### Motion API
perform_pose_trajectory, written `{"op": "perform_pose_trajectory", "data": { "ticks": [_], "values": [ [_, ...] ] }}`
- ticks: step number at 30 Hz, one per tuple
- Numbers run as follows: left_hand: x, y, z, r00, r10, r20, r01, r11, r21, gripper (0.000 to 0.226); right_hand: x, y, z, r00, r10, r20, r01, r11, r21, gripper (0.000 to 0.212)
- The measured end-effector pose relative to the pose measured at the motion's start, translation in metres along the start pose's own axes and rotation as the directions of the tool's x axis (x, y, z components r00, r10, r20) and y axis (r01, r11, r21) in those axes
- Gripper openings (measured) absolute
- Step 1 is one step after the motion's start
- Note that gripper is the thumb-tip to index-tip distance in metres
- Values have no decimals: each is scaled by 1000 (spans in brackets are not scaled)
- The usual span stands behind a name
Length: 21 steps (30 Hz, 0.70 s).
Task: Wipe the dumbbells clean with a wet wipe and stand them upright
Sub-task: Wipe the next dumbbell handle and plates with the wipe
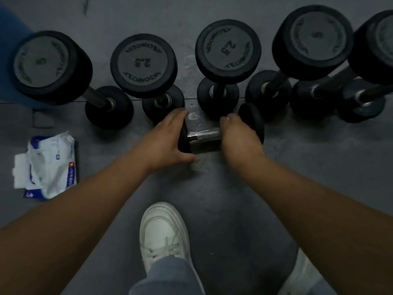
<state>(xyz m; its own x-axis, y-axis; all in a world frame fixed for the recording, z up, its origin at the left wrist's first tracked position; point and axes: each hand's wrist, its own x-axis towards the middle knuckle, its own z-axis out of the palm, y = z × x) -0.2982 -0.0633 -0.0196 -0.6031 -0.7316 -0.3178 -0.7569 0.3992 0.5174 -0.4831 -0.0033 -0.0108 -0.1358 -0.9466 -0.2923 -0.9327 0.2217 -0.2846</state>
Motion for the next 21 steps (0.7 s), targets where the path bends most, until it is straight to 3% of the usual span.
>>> {"op": "perform_pose_trajectory", "data": {
  "ticks": [1, 4, 6, 8, 11, 12, 15, 18, 19, 21],
  "values": [
    [-3, 1, 1, 1000, 7, -8, -7, 1000, 2, 119, -3, -7, 1, 1000, -2, 1, 2, 1000, -19, 28],
    [-20, 7, 5, 989, 72, -132, -76, 997, -31, 100, -20, -24, 13, 970, -206, 132, 207, 978, 12, 31],
    [-32, 12, 8, 983, 65, -172, -75, 996, -47, 93, -26, -15, 11, 988, -84, 129, 78, 996, 45, 25],
    [-43, 17, 18, 996, 21, -82, -24, 999, -29, 102, -40, -6, 15, 992, 27, 123, -31, 999, 33, 27],
    [-64, 26, 37, 997, -14, 72, 14, 1000, -2, 117, -75, -8, 21, 969, -157, 189, 142, 986, 91, 36],
    [-73, 29, 40, 997, -5, 81, 5, 1000, 9, 118, -83, -5, 21, 969, -158, 191, 131, 981, 144, 41],
    [-100, 39, 42, 992, 38, 119, -46, 997, 65, 113, -111, 0, 27, 984, 13, 179, -49, 980, 195, 52],
    [-116, 48, 41, 983, 91, 161, -107, 990, 95, 103, -135, -11, 38, 969, -141, 204, 104, 978, 181, 54],
    [-118, 52, 41, 979, 98, 181, -119, 987, 108, 103, -137, -6, 37, 969, -125, 212, 80, 975, 205, 52],
    [-120, 56, 44, 971, 79, 227, -115, 982, 150, 106, -139, 12, 31, 982, 66, 179, -107, 967, 230, 46]
  ]
}}
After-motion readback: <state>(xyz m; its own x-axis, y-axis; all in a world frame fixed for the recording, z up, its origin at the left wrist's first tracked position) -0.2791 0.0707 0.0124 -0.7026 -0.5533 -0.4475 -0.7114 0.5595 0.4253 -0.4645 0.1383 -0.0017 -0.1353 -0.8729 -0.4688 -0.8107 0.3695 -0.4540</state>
